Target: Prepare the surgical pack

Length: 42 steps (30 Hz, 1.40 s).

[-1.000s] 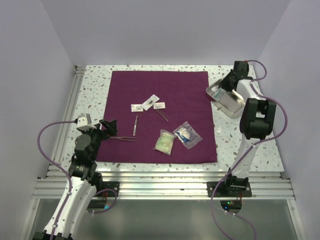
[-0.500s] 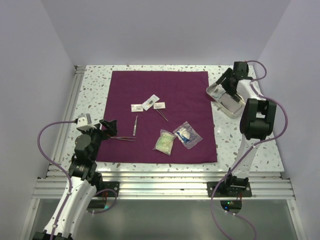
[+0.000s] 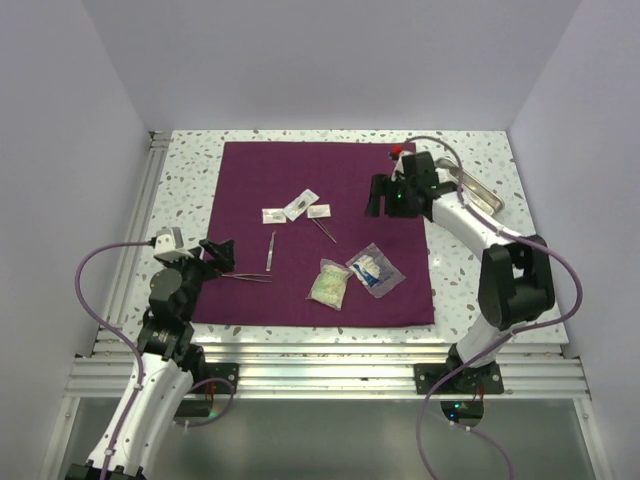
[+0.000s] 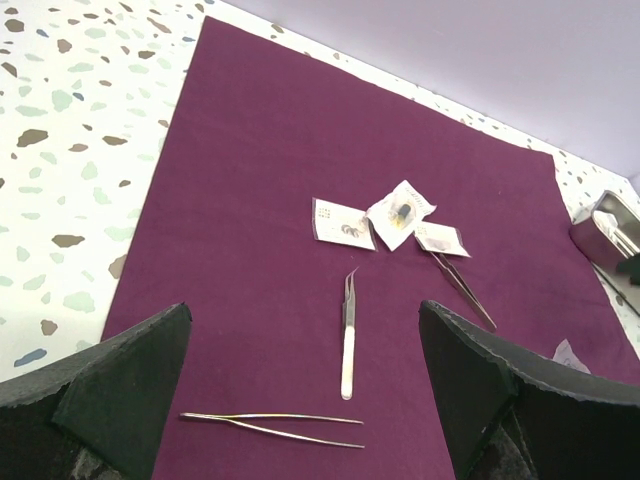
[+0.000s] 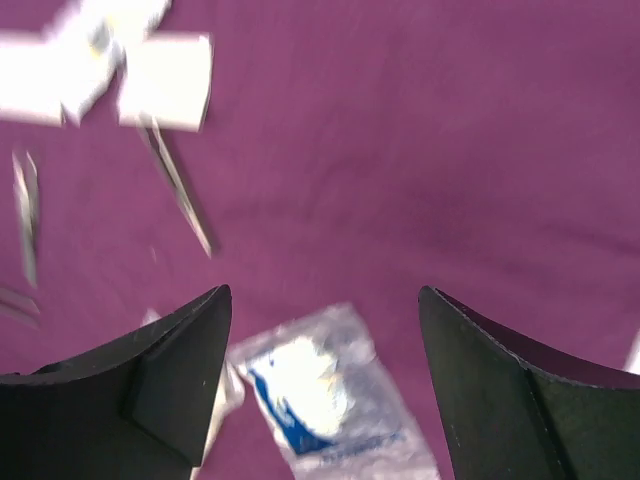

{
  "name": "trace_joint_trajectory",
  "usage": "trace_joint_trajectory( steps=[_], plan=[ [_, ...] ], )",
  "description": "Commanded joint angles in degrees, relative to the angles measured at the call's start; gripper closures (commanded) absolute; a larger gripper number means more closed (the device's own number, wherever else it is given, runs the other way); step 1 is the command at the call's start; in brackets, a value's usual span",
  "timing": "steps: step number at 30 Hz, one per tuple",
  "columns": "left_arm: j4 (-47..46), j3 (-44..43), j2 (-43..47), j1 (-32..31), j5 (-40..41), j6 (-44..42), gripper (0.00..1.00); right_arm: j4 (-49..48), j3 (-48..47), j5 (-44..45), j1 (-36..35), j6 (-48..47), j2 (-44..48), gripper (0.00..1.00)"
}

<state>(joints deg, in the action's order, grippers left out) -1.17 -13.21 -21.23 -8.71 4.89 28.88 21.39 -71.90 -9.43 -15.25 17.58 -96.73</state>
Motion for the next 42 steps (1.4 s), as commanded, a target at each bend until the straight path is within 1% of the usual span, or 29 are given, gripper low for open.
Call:
trace_joint_trajectory(
  steps=[1, 4, 5, 7, 10, 11, 13, 15, 16, 18, 19, 20, 21, 23, 24, 26, 27, 29, 34, 35, 42],
  plan=[
    [-2.26, -0.24, 0.23, -0.17, -1.72, -1.2, 0.0, 2.17, 2.9, -0.6, -4.08, -5.81, 2.68, 0.21],
    [-2.7, -0.15, -0.12, -0.17, -2.42, -1.2, 0.0, 0.59, 2.91, 2.21, -8.65, -6.42, 1.29, 0.22],
    [-2.78, -0.15, -0.21, -0.17, -2.69, -1.29, 0.0, 0.5, 1.25, 3.36, -10.31, -6.51, 0.5, 0.23],
    [-2.79, -0.15, -0.3, -0.17, -2.78, -1.29, 0.0, 0.15, -0.78, 3.89, -11.38, -7.64, -2.48, 0.26],
    [-2.87, -0.06, -0.21, -0.17, -3.04, -1.37, 0.0, -0.12, -5.69, 3.02, -12.96, -10.1, -5.92, 0.31],
    [-2.96, -0.06, -0.21, -0.17, -3.21, -1.37, 0.0, 0.32, -8.75, 4.23, -13.32, -10.55, -8.63, 0.31],
    [-3.05, -0.06, -0.12, -0.17, -3.39, -1.46, 0.0, 1.81, -12.11, 3.98, -14.37, -13.0, -11.28, 0.31],
    [-3.14, 0.03, -0.21, -0.17, -3.57, -1.46, 0.0, 2.34, -16.07, 5.3, -15.51, -13.37, -14.62, 0.3],
    [-3.22, -0.06, -0.21, -0.17, -3.65, -1.46, 0.0, 3.04, -17.39, 4.52, -15.69, -11.62, -15.85, 0.3],
    [-3.23, -0.06, -0.39, -0.17, -3.48, -1.55, 0.0, 5.49, -22.65, 7.13, -16.13, -7.5, -19.0, 0.33],
    [-3.14, -0.06, -0.39, -0.17, -3.3, -1.55, 0.0, 5.94, -23.89, 7.58, -16.22, -1.99, -19.55, 0.33],
    [-3.14, -0.06, -0.39, -0.17, -3.22, -1.55, 0.0, 4.55, -23.9, 7.15, -16.57, 0.67, -19.81, 0.34],
    [-3.14, -0.06, -0.39, -0.17, -3.3, -1.55, 0.0, 3.24, -23.38, 9.23, -16.92, 7.4, -19.73, 0.34],
    [-3.14, -0.06, -0.3, -0.17, -3.04, -1.55, 0.0, -2.47, -21.01, 9.26, -17.71, 13.5, -19.64, 0.34],
    [-3.14, -0.06, -0.3, -0.17, -2.95, -1.55, 0.0, -3.27, -20.83, 12.39, -17.97, 20.14, -19.9, 0.34],
    [-3.05, 0.03, -0.39, -0.17, -2.86, -1.55, 0.0, -4.59, -20.91, 14.26, -18.68, 25.98, -20.78, 0.37],
    [-3.05, -0.06, -0.39, -0.17, -2.86, -1.55, 0.0, -5.12, -21.18, 15.66, -18.77, 31.23, -21.3, 0.42],
    [-2.96, -0.06, -0.39, -0.17, -2.6, -1.72, 0.0, -4.51, -22.49, 17.42, -19.38, 37.23, -24.37, 0.42],
    [-2.96, -0.06, -0.39, -0.17, -2.6, -1.55, 0.0, -3.11, -25.39, 22.68, -21.05, 44.54, -27.1, 0.4],
    [-2.87, -0.15, -0.39, -0.17, -2.6, -1.55, 0.0, -2.84, -25.48, 23.75, -21.23, 47.17, -27.37, 0.39],
    [-2.79, -0.15, -0.21, -0.17, -2.42, -1.64, 0.0, -5.21, -26.71, 24.28, -21.84, 51.32, -30.27, 0.4]
  ],
)
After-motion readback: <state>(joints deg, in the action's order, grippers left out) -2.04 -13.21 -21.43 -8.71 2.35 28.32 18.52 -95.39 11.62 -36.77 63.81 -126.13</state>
